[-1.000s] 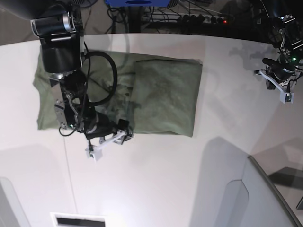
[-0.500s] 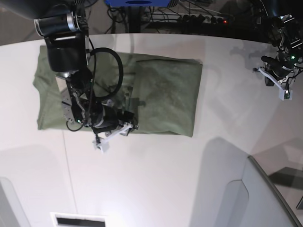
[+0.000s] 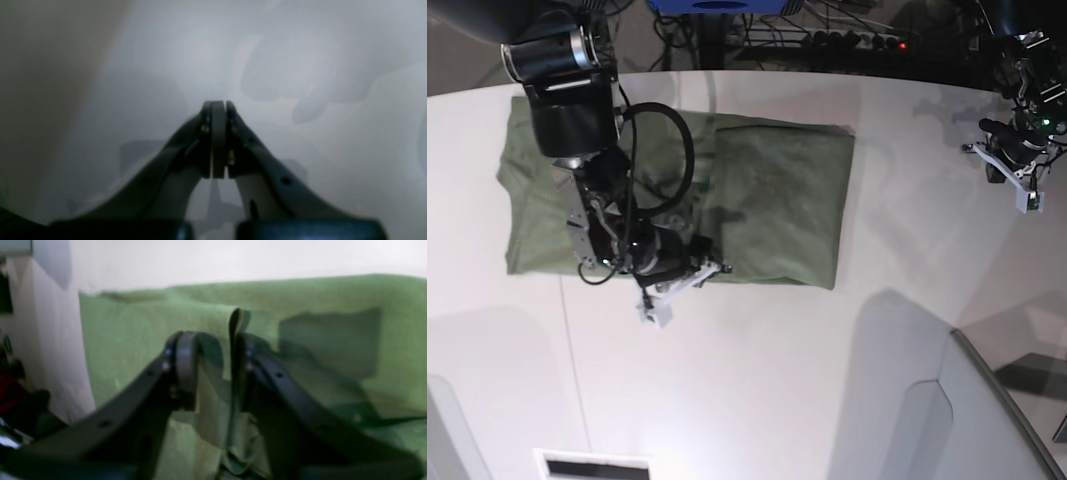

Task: Layout the t-shirt on the table in an organized manner, then fold the t-shirt properly
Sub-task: 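Move the right gripper to the band's end and grasp its edge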

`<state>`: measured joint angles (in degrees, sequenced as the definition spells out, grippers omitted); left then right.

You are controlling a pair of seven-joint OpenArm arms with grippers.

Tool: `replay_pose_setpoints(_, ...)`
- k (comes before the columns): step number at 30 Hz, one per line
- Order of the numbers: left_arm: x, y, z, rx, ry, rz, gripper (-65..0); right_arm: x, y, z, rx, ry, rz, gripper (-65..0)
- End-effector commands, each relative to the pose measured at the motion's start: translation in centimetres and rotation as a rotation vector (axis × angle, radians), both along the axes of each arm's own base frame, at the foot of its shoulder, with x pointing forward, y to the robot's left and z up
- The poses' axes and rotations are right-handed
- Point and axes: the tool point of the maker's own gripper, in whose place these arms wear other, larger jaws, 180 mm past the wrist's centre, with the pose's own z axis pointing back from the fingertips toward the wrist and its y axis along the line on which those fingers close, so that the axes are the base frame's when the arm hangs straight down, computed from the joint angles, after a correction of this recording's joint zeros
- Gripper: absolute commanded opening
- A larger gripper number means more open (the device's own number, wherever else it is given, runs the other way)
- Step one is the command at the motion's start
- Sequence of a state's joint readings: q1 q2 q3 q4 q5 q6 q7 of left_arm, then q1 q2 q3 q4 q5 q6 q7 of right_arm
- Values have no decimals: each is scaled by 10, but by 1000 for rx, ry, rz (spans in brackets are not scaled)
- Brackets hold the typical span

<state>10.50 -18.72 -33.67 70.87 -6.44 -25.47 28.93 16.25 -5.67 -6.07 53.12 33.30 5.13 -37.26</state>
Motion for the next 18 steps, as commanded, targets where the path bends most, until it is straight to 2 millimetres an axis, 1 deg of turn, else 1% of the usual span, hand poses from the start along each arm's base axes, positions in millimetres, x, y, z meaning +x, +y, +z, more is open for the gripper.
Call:
replay_pose_setpoints(1,9,9,14,28,-42,-4,-650,18,6,18,28,-55,1,-534)
replay_pose_setpoints(5,9,9,14,28,-42,-4,-650,18,7,18,27,-56,0,-552)
replay_pose_setpoints(7,9,9,14,28,-42,-4,-650,18,7,19,26,-55,-5,-593)
replay_pose_setpoints(9,9,9,14,28,-42,-4,-650,18,6,18,26,-54,-7,-612)
replay_pose_setpoints(11,9,9,14,28,-42,-4,-650,19,4,19,28,-57,-13,-618)
replay_pose_setpoints(14,9,9,14,28,-42,-4,-650,23,-11,18,50,-48,-83,-621)
replay_pose_setpoints(16,9,9,14,28,-42,-4,-650,22,-18,15,58,-35,-116,-623)
replay_pose_setpoints(18,9,9,14,28,-42,-4,-650,21,-21,14,61,-30,-126,-623)
